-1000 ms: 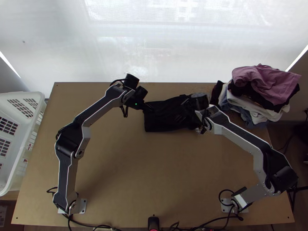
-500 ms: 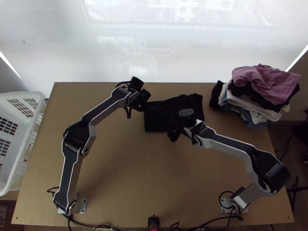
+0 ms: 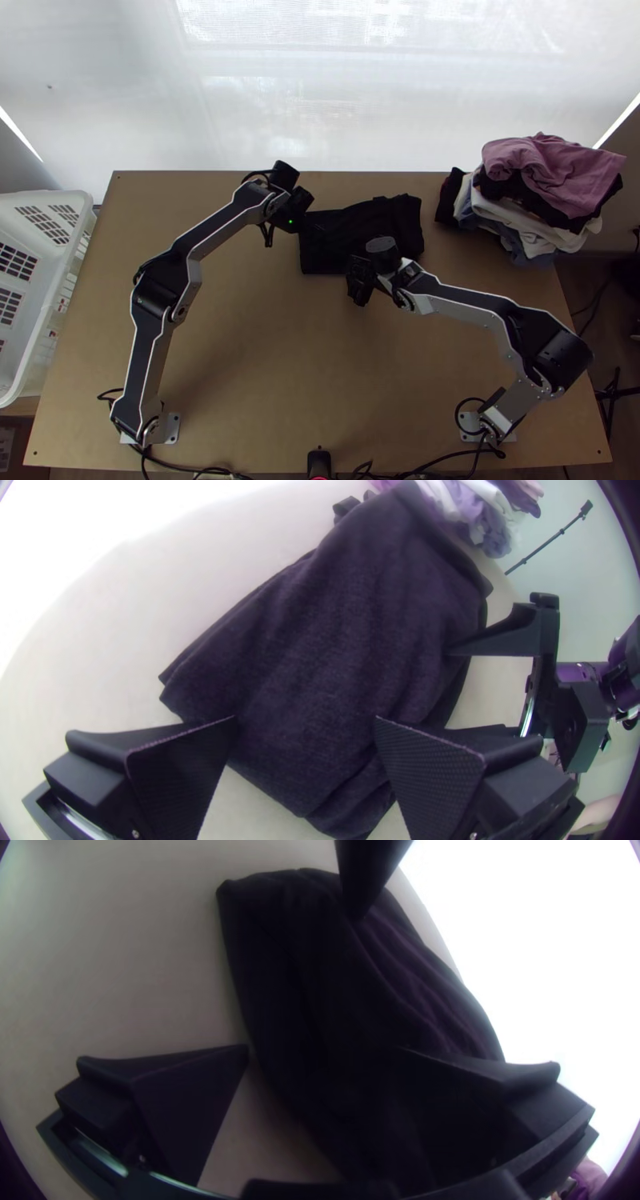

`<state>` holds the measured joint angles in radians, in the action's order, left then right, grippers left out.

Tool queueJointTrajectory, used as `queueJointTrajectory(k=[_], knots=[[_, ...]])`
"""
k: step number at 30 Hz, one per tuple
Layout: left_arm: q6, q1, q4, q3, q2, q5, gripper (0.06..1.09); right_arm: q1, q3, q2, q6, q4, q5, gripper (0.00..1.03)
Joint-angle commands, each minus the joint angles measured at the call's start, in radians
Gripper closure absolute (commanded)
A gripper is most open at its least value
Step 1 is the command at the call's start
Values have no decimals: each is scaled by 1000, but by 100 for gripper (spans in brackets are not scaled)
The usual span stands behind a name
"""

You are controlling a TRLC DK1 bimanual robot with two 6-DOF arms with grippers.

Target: Fold the t-shirt

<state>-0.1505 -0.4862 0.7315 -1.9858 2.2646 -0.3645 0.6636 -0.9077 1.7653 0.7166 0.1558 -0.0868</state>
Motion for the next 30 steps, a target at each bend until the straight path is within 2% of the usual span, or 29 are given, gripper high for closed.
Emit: queueJointTrajectory(k=[1,12,19,20,22,25,27,30], knots=[[2,-2,-1,-1,-5,-1,11,-1,-7,42,40,2,-1,5],[-1,-14,0,-1,-13,-1,10,-58,-76,157,95,85,-2,5],[-3,-22,9,-1,-16,1,11,-68,-140,224,93,88,-7,5],[-3,-23,11,-1,-17,1,11,-68,-149,230,84,88,-7,9],[-1,-25,11,-1,-19,-1,11,-68,-166,240,80,88,-7,30],[-3,-29,13,-1,-20,1,11,-68,-174,241,81,88,-7,74],[-4,-31,16,-1,-23,1,11,-64,-172,238,86,88,-7,100],[-6,-32,28,-1,-36,1,11,-65,-161,212,66,90,-8,100]])
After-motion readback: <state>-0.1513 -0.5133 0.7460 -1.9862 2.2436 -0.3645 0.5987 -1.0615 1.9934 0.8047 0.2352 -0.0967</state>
